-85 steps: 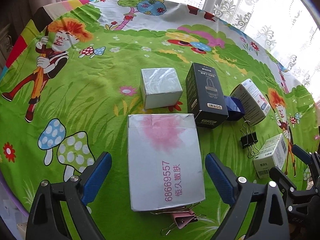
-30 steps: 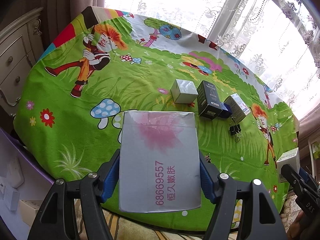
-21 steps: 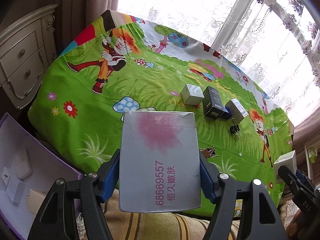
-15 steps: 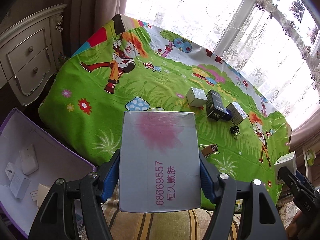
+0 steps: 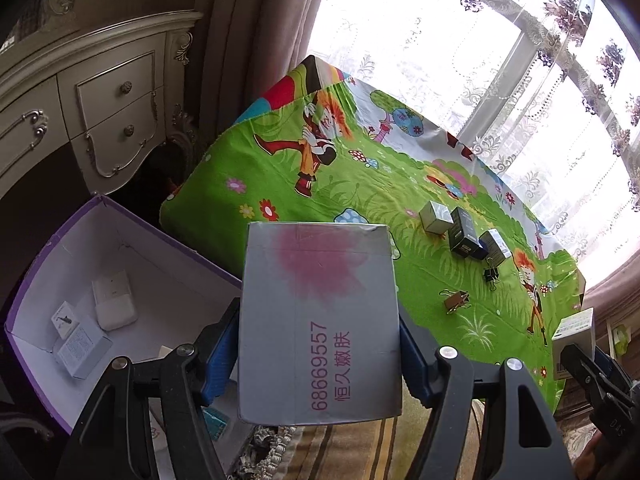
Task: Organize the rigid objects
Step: 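Carry the barcode box and pink-printed box to the purple box and release them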
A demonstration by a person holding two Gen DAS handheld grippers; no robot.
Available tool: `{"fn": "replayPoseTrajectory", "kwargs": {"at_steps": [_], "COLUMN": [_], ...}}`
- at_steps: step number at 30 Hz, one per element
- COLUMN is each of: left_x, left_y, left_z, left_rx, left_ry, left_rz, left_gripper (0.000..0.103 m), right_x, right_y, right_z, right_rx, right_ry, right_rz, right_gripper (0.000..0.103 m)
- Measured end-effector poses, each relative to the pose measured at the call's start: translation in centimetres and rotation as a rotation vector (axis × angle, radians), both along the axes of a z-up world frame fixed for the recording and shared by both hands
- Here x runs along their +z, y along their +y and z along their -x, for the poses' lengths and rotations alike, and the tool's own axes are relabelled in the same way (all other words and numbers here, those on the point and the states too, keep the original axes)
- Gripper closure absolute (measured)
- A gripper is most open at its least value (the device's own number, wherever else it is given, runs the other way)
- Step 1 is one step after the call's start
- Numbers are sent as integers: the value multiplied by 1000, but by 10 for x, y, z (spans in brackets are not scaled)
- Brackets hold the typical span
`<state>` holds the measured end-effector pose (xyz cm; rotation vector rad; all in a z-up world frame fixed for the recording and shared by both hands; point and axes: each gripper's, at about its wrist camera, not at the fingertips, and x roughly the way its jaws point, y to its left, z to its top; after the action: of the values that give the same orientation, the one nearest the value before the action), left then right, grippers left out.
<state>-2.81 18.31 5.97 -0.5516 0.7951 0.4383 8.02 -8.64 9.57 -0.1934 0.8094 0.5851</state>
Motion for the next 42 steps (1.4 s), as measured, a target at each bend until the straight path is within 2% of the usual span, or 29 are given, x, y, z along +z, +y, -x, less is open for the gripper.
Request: {"fn": "replayPoseTrajectory", "kwargs": {"at_steps": [11,21,32,35,39,42], "left_x": [0,-16,-33,-37,-39,-36], "left_y": [74,117,138,138,135,131], "left_z": [59,96,113,112,107,104], "left_rx": [171,273,319,317,319,318], "left_ry": [-16,17,55,75,119,142], "left_rz": [20,28,41,39,2,-40], "left_gripper": [33,33,33,32,27,24], "right_x": [2,-14,-43,-48,-52,-50], "right_y": [64,140,209,216,218,216], "right_z": [33,80,159,170,180,180], "right_rx": [148,363,645,683,714,708], "right_ry": [12,53,101,98,72,41], "right_rz": [22,76,148,170,205,197], "right_gripper": [27,27,26,25,23,14]}}
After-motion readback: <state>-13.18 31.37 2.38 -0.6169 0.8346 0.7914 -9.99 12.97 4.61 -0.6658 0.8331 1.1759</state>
